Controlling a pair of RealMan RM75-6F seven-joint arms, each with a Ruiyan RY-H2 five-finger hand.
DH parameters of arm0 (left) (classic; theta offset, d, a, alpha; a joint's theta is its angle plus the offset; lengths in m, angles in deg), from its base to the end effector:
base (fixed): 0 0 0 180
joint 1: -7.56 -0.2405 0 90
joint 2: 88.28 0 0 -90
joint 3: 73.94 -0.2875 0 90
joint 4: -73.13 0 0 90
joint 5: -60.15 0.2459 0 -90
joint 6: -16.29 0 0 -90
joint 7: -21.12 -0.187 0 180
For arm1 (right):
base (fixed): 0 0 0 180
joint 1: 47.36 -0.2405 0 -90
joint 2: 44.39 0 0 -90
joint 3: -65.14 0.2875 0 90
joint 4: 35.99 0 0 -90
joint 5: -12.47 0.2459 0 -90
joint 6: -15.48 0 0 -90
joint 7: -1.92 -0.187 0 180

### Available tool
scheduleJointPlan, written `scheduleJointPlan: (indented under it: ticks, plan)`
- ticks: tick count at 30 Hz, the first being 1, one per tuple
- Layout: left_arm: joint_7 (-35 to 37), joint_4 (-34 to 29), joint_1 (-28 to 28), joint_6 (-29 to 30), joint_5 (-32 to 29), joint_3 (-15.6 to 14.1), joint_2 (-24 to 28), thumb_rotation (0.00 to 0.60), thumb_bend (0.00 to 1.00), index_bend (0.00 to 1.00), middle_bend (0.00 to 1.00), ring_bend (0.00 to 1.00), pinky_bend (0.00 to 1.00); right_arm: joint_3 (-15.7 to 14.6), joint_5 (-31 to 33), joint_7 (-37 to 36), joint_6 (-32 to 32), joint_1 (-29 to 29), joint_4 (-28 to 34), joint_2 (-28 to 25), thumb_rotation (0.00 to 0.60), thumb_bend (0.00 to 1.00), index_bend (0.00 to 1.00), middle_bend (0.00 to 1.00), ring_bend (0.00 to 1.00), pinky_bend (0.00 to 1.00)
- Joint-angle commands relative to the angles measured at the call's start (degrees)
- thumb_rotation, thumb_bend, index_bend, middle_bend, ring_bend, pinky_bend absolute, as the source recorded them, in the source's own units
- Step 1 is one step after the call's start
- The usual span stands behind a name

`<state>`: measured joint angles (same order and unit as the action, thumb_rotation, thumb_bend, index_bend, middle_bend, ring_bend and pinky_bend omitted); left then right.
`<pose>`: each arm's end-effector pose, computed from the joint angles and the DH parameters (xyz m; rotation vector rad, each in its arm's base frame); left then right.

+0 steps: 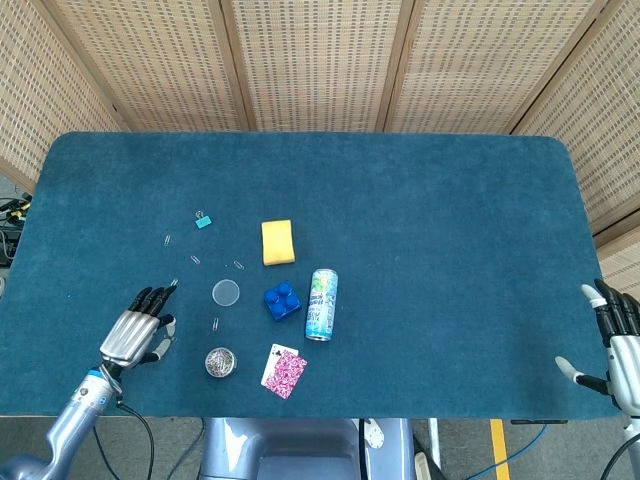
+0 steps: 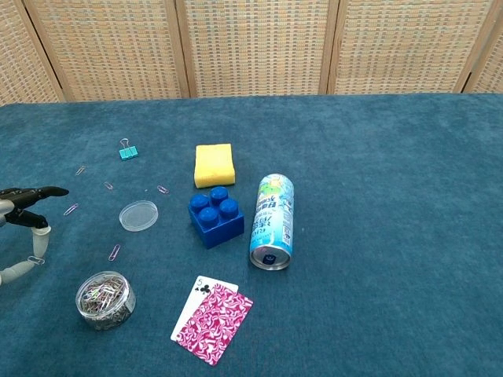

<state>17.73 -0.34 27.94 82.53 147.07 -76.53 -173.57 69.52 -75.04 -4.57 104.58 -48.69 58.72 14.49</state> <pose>-0.3316 0.2906 -0.0394 -1.8365 -0.9589 -0.7922 -0.3515 -0.2135 0.1827 1.3031 -0.8997 0.9890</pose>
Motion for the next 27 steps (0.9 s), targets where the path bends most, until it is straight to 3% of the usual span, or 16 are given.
scheduleJointPlan:
  ticks: [1,10,27]
  plan:
    - [0.4,-2.8,0.0,1.6,1.6,-0.1,1.7,0.600,0.46,0.63,0.00,0.00,0.00,0.0,0.0,0.1,0.0,0.0,0.1,0.0,0.600,0.00,0.01,0.00,0.00,0.00]
    - [-1.8,-11.2,0.6,4.7,9.2,-3.0,4.0,0.600,0.46,0.63,0.00,0.00,0.00,0.0,0.1,0.3,0.1,0.0,0.1,0.0,0.600,0.00,0.01,0.00,0.00,0.00]
    - [-7.7,-13.1,2.5,-0.5,6.9,-2.5,1.4,0.600,0.46,0.63,0.00,0.00,0.00,0.1,0.5,-0.2,-0.2,-0.1,0.0,-0.1,0.600,0.00,0.01,0.00,0.00,0.00]
